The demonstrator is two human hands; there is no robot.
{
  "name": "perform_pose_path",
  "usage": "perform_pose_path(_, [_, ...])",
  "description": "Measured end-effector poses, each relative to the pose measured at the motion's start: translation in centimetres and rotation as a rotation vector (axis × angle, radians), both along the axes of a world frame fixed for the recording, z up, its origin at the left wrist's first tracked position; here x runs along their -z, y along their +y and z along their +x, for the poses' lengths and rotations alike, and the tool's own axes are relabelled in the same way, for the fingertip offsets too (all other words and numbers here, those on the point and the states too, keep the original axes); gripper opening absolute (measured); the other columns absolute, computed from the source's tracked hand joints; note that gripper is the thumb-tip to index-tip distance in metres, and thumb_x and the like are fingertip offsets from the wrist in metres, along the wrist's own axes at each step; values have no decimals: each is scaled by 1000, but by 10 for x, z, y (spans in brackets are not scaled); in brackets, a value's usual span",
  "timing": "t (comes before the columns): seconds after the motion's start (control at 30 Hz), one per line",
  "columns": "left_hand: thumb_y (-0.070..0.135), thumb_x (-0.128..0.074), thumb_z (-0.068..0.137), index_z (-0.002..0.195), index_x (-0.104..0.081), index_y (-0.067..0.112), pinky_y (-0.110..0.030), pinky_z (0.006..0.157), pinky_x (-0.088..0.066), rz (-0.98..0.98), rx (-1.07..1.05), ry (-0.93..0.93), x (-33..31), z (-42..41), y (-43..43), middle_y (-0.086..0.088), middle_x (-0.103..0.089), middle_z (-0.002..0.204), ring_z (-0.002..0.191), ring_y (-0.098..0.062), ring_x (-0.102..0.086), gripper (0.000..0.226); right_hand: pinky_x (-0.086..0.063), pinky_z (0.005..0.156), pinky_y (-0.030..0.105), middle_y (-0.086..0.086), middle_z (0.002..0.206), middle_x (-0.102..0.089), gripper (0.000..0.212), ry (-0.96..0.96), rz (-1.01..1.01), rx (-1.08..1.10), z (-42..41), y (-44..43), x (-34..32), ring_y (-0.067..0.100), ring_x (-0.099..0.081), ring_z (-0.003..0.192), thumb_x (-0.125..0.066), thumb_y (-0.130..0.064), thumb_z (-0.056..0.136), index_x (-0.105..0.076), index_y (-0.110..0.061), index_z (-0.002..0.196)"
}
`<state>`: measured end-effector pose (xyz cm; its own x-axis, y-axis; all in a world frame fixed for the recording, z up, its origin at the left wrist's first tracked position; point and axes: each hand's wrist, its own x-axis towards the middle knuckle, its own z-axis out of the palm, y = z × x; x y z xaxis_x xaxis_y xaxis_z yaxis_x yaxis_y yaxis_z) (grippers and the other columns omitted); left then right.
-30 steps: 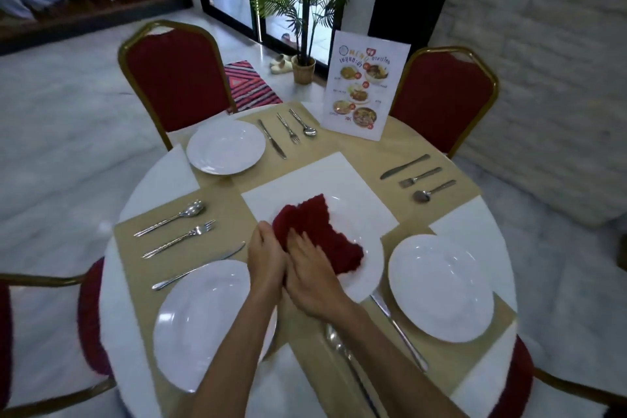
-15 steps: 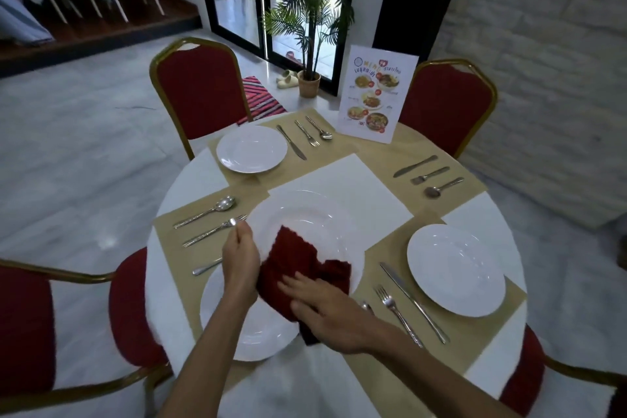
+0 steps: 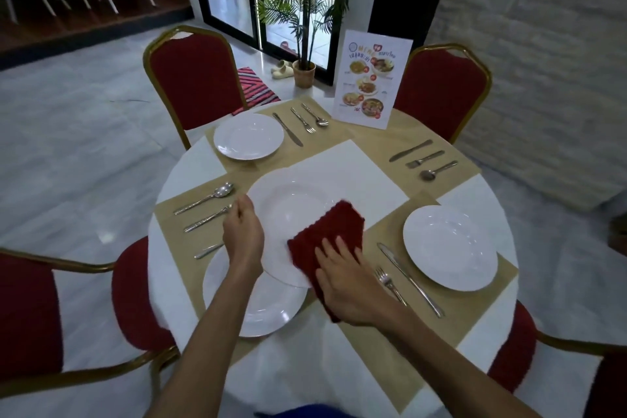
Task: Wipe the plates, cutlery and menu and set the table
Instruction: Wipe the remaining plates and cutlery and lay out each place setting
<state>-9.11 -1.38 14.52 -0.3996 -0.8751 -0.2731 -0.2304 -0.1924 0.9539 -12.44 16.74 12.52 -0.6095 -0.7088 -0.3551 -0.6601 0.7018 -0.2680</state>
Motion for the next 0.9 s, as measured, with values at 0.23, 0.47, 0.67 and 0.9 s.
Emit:
perform_pose_path(0.23, [34, -31, 106, 74, -43, 21, -36, 76, -36, -114, 193, -53, 7, 5, 51, 6, -50, 75, 74, -14, -46, 36, 2, 128, 44, 7, 172, 2, 64, -87, -330, 87, -22, -41, 15, 20, 3, 158, -17, -38, 108, 1, -11, 163])
perform_pose_path(0.47, [38, -35, 105, 89, -55, 10, -36, 80, -40, -99, 5, -4, 9, 2, 8, 3, -54, 80, 84, -22, -49, 38, -3, 127, 44, 12, 171, -9, 60, 9, -32, 59, 1, -10, 4, 26, -5, 157, -22, -34, 110, -15, -4, 161])
perform_pose_path(0.67, [34, -34, 108, 83, -47, 13, -34, 68, -31, -286, 292, -67, 9, 1, 31, 3, -51, 74, 71, -9, -49, 35, -50, 97, 50, 21, 118, -65, 42, -244, -147, 90, 0, -49, -14, 39, -62, 105, -31, -35, 99, -62, -7, 110])
perform_pose_path(0.9, [32, -33, 107, 76, -44, 20, -37, 72, -38, -169, 254, -29, 15, 0, 27, 5, -49, 72, 72, -16, -46, 36, 2, 125, 39, -4, 172, 6, 60, -11, -292, -119, -22, -36, 16, 13, 7, 158, -28, -27, 109, -3, -23, 163])
